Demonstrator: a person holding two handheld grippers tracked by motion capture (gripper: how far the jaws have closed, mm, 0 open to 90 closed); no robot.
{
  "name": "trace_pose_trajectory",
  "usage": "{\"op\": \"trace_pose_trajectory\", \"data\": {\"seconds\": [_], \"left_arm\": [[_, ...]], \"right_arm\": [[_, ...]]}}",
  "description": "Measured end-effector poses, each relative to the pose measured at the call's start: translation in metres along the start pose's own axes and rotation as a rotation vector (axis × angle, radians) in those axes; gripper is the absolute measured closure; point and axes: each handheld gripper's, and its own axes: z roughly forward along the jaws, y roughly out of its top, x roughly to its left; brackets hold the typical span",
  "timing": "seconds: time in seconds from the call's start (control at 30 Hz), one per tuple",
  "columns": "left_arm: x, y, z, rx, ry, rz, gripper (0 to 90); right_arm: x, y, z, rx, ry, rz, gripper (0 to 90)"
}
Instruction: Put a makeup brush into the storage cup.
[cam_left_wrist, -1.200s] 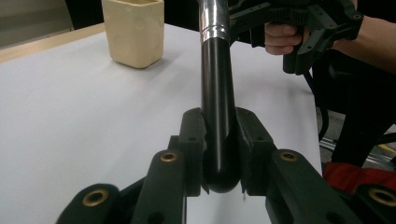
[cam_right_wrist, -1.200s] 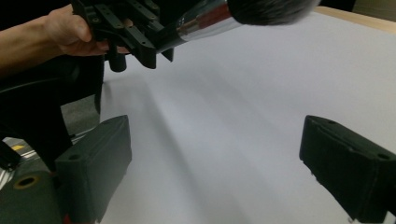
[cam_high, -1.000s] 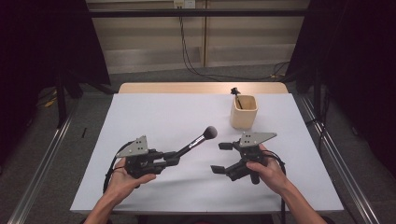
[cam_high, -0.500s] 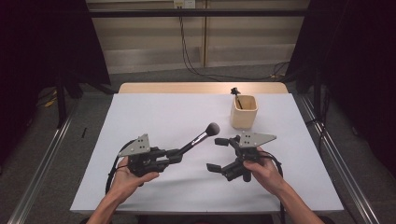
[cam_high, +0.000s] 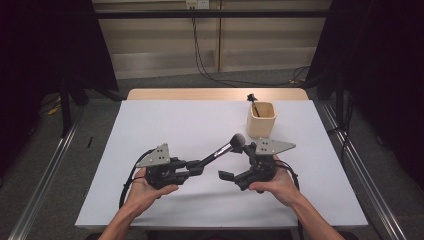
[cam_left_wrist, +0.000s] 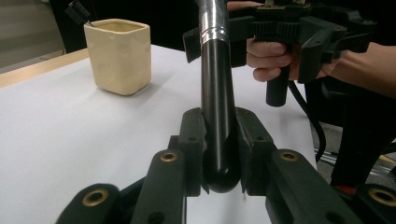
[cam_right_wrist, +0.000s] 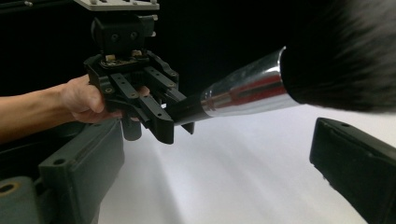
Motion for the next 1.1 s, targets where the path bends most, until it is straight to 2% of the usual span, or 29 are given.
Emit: {"op": "trace_pose_trajectory", "data": {"seconds": [0.37, 0.57, 0.77, 0.93, 1.1], "left_arm": [[-0.002, -0.004, 0.006, 0.020, -0.016, 0.007, 74.6], [-0.004, -0.005, 0.008, 0.027, -0.022, 0.015, 74.6], [-0.004, -0.006, 0.010, 0.037, -0.022, 0.026, 74.4], [-0.005, -0.008, 0.014, 0.052, -0.020, 0.040, 74.2], [-0.005, -0.007, 0.015, 0.056, -0.018, 0.048, 73.6]], "right_arm": [[-0.005, -0.001, 0.003, -0.029, 0.045, 0.053, 40.5], [-0.007, -0.002, 0.002, -0.050, 0.054, 0.078, 57.9], [-0.009, -0.002, 0.001, -0.062, 0.074, 0.112, 62.7], [-0.010, -0.001, 0.001, -0.082, 0.103, 0.160, 66.5], [-0.010, 0.001, 0.002, -0.103, 0.123, 0.173, 70.5]]}}
